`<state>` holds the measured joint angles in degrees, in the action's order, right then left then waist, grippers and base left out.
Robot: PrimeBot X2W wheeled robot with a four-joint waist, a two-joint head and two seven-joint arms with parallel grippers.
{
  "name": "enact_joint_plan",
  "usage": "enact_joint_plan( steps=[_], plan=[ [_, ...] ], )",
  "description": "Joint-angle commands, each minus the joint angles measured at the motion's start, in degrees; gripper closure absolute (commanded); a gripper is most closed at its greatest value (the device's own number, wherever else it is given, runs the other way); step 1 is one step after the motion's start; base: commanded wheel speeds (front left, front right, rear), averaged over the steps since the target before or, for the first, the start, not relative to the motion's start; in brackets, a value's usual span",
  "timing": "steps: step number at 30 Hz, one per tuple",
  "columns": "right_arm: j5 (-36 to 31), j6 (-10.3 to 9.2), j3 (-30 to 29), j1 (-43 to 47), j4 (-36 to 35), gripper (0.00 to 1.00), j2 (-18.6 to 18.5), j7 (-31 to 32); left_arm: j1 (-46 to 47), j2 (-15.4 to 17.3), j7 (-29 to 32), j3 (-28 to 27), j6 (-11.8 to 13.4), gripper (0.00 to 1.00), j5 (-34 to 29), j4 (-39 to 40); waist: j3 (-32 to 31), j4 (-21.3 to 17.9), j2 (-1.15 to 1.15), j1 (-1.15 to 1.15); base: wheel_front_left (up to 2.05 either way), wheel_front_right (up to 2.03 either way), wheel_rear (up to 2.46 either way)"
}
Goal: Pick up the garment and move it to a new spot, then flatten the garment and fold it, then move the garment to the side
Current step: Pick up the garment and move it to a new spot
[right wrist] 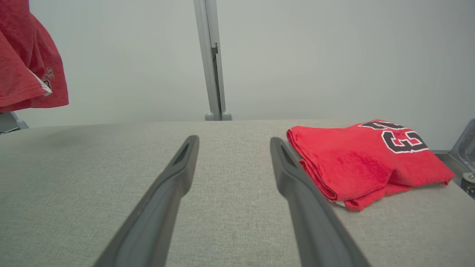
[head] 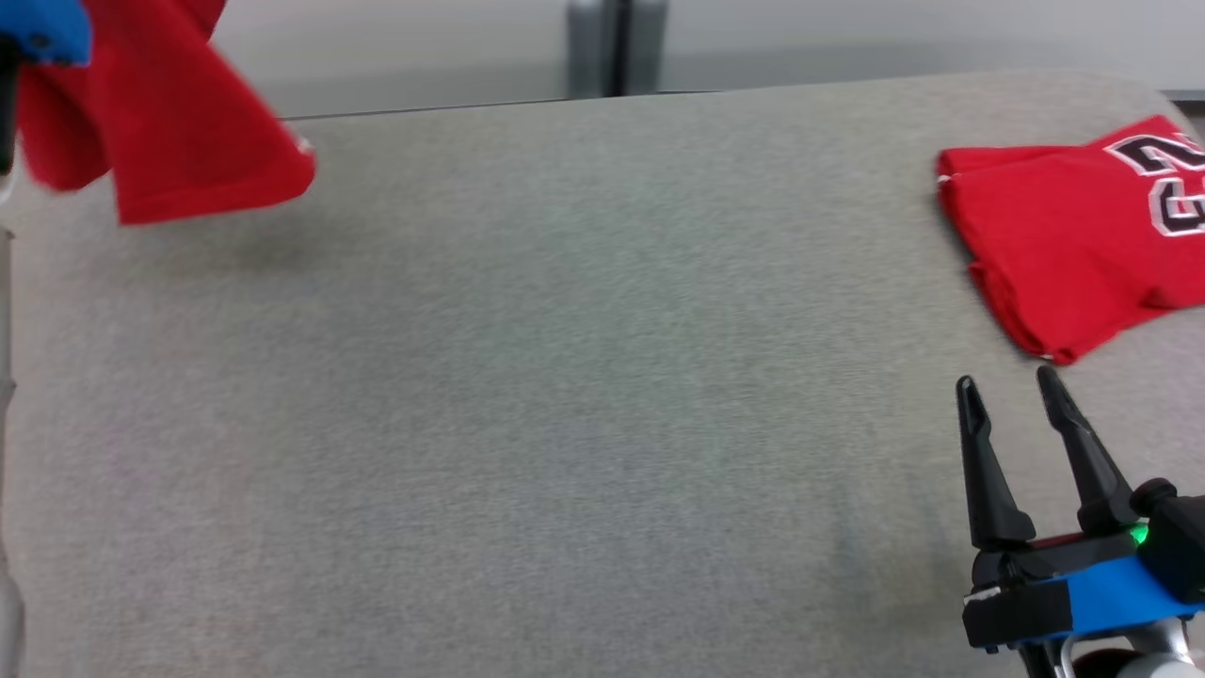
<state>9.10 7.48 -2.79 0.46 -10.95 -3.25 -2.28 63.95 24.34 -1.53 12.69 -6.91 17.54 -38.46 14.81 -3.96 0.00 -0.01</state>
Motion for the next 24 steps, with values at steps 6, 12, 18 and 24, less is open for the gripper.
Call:
enact_joint_plan(
  steps=[6,12,18,24],
  plan=[
    [1.79,0.04,0.9,1.22,2.16,0.0,0.31,-2.21,2.44,-3.12,2.34,4.06,-0.53,1.0,0.99,8.01,-3.31,-8.52,0.0,0.01,0.0,0.0,0.0],
    [3.57,0.04,1.23,1.73,3.81,0.0,0.34,-4.08,-0.2,-6.47,4.9,7.68,-0.56,1.0,1.98,13.61,-2.77,-12.36,0.0,0.01,0.0,0.0,0.0],
    [4.11,0.04,1.1,1.83,5.22,0.0,0.34,-5.19,-7.35,-9.46,5.66,11.62,-0.44,1.0,2.8,16.38,-2.8,-12.67,0.0,0.01,0.0,0.0,0.0],
    [4.03,0.04,0.93,2.05,5.8,0.0,0.33,-5.16,-20.01,-11.54,4.97,14.07,1.0,1.0,5.0,17.84,-3.58,-10.76,0.0,0.01,0.0,0.0,0.0]
  ],
)
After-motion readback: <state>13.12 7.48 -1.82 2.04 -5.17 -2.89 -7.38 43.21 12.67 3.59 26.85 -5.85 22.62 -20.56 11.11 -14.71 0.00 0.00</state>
